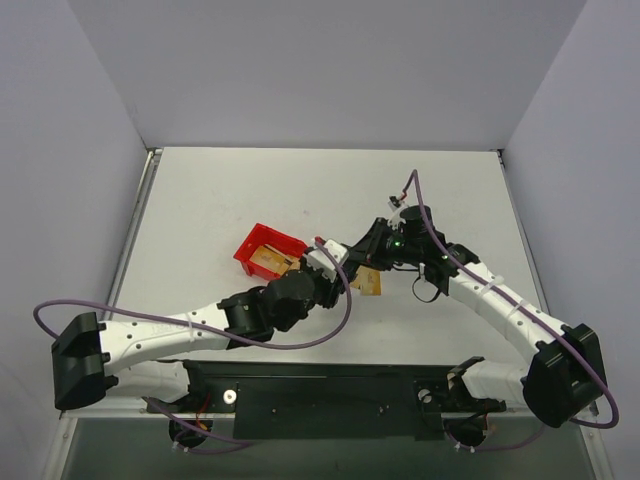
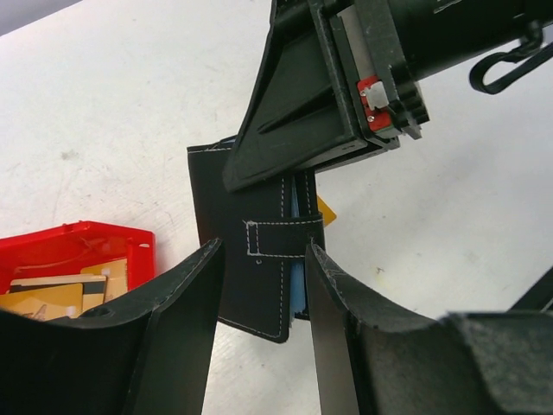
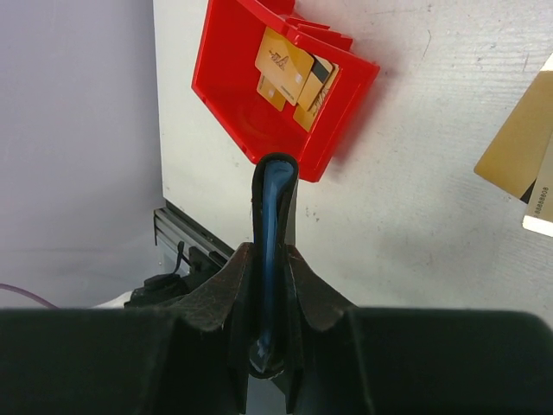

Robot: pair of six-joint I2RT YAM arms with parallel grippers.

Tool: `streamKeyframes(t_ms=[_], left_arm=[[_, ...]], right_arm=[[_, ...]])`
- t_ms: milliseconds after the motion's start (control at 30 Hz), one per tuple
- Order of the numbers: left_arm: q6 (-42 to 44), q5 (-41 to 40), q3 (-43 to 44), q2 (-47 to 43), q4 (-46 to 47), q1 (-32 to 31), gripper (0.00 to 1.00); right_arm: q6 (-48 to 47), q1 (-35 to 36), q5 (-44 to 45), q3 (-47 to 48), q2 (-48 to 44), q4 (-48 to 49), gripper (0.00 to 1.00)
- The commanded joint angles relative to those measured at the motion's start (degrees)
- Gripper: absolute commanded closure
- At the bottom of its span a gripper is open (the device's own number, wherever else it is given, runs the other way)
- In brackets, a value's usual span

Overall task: Put the credit cards into the card holder
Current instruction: Pick up the credit card from the storage box.

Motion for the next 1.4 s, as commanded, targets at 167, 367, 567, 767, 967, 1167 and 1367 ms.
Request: streamKeyframes(t_ms=[167,367,567,767,967,1167,1367], left_arm=[[-3.9,7.0,-2.7,-4.4,2.3,0.3,0.47],[-4.6,7.5,-3.5,-4.0,1.8,0.3,0.47],[-4.1,8.3,-3.2,-3.4,1.9,0.3,0.47],[-3.2,6.8,-3.0,-2.3,0.9,0.3,0.47],[-2.4,5.5,-2.7,-1.6,-0.1,1.4,0.47],[-2.1,4.3,-3.3,-2.3,-0.5,2.7,0.47],[-1.3,3.8,-3.6,-2.7,-0.7,4.1,0.48]], right_arm=[[3.1,-2.1,-1.4,-1.8,-2.1,3.7,1.00],[3.2,-2.3,-1.7,-2.0,-2.3,3.8,1.00],[3.5,-2.5,-2.0,-2.0,-2.3,4.0,1.00],[3.5,-2.6,-2.1,-2.2,-2.7,4.0,1.00],[3.6,-2.8,-2.5,-2.1,-2.8,4.1,1.00],[3.6,-3.0,-2.9,-2.4,-3.0,4.2,1.00],[3.7,-3.0,-3.6,-2.4,-2.7,4.6,1.00]])
